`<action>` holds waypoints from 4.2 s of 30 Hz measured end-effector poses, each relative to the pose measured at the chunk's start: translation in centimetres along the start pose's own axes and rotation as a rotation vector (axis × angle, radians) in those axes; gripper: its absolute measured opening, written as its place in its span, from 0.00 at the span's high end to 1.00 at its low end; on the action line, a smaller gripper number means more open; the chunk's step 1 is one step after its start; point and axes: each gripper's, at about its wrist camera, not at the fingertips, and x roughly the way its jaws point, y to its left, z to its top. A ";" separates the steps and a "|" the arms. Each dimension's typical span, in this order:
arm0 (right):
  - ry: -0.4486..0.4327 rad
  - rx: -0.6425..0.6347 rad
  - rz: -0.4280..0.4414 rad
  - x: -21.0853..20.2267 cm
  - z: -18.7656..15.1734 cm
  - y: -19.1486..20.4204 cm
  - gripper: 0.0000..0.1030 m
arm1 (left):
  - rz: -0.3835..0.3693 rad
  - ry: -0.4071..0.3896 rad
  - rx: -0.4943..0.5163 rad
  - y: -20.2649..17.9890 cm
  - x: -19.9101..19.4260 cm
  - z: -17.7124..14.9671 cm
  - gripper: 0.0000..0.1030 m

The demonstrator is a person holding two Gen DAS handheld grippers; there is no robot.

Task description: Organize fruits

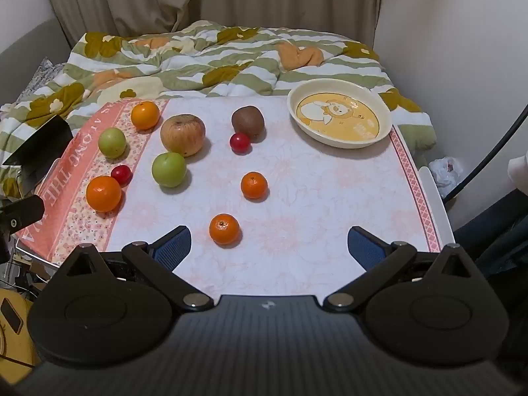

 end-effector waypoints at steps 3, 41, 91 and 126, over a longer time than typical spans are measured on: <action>0.000 0.006 0.008 0.1 0.0 0.0 0.00 | 0.009 0.000 0.004 0.0 0.0 0.0 0.00; 0.012 0.000 0.017 1.0 0.6 0.8 0.00 | 0.000 0.034 -0.002 0.1 1.2 0.6 0.00; 0.012 0.007 0.023 0.6 0.6 0.7 0.00 | 0.008 0.019 0.009 0.7 0.4 0.9 0.00; -0.009 -0.024 -0.057 9.4 -2.4 3.5 0.00 | -0.058 0.025 0.202 4.1 11.9 -2.0 0.00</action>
